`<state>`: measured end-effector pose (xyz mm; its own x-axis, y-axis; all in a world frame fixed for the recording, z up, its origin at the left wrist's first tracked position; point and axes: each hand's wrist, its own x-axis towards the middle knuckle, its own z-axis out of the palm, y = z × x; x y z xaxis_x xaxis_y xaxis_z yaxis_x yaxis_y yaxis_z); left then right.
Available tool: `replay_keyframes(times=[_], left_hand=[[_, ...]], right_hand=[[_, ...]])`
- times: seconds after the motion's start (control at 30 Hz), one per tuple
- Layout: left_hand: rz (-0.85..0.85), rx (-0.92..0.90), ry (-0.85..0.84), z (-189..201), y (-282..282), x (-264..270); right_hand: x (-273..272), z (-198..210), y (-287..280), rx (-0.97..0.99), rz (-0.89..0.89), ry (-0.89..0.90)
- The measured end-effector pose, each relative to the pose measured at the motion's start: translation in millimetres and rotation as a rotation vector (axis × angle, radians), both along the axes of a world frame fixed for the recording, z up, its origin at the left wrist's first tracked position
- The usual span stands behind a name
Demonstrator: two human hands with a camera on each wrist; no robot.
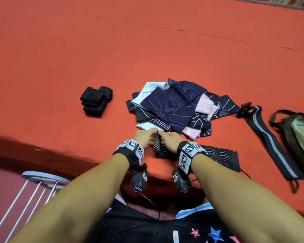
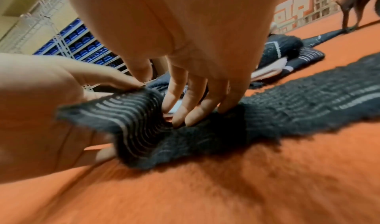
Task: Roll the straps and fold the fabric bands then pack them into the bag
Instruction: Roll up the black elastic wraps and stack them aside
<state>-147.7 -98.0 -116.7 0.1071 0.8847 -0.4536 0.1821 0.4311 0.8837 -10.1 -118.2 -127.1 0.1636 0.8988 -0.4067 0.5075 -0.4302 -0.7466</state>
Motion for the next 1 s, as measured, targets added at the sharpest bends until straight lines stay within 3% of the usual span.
replay_keyframes(times=[0.07, 0.2, 0.37, 0.5, 0.7, 0.83, 1.0], left_hand=[[0.026, -0.063, -0.094, -7, -2, 4], [-0.022, -0.023, -0.093, -25, -4, -7], [0.005, 0.048, -0.095, -37, -7, -13], [-0.052, 0.067, -0.030, -35, -3, -13], [-0.151, 0.152, 0.205, -35, -4, -11], [-0.154, 0.129, 0.172, -33, -1, -13], [-0.118, 0.136, 0.095, -37, -1, -14]], right_hand=[[2, 2, -6, 0.011, -0.037, 0.062], [10, -3, -22, 0.111, -0.110, 0.133], [18, -10, -27, 0.145, -0.043, 0.076], [17, -13, -23, 0.108, 0.075, -0.149], [12, -10, -25, 0.143, 0.041, -0.418], [10, -2, -27, 0.140, 0.109, -0.610], [-5, 1, -30, 0.050, 0.138, -0.627]])
